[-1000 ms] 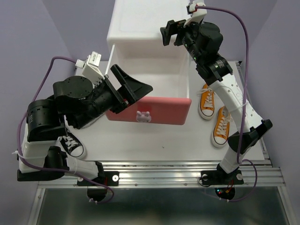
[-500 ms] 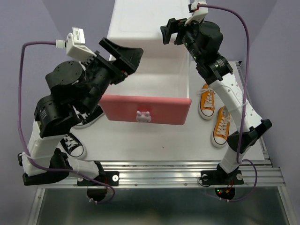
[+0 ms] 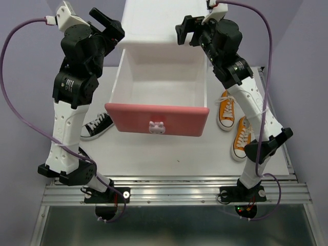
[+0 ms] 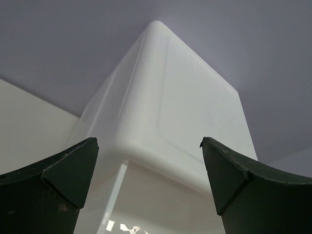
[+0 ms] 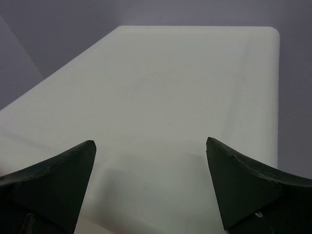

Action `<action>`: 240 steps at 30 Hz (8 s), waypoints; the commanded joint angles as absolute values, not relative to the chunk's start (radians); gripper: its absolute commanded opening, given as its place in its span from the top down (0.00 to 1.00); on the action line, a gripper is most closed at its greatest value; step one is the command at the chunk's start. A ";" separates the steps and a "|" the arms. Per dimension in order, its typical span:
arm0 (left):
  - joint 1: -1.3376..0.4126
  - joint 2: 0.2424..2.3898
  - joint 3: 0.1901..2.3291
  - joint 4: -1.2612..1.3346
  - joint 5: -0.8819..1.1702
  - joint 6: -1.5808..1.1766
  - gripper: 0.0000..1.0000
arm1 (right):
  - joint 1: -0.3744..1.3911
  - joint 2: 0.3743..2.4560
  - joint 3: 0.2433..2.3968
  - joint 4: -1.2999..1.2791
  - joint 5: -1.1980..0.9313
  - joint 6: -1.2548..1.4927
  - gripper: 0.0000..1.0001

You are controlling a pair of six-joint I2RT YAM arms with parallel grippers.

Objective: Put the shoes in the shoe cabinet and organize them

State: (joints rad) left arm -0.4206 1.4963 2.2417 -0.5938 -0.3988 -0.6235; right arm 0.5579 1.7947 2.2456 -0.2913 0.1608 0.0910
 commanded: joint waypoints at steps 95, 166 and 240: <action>-0.176 1.051 1.354 -0.693 -0.272 -0.815 0.01 | 0.025 2.049 1.686 -0.735 0.189 0.279 0.94; -0.175 1.025 1.381 -0.862 -0.339 -0.973 0.01 | 0.848 1.769 2.439 -0.379 -0.072 0.692 0.99; -0.172 1.065 1.393 -0.894 -0.380 -0.937 0.01 | 1.040 1.890 2.436 -0.868 0.603 0.980 1.00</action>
State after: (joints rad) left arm -0.1768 1.0687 1.3743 -0.9020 -0.3519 -0.9512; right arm 1.0782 1.9137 2.4313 -0.9424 0.6403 0.8997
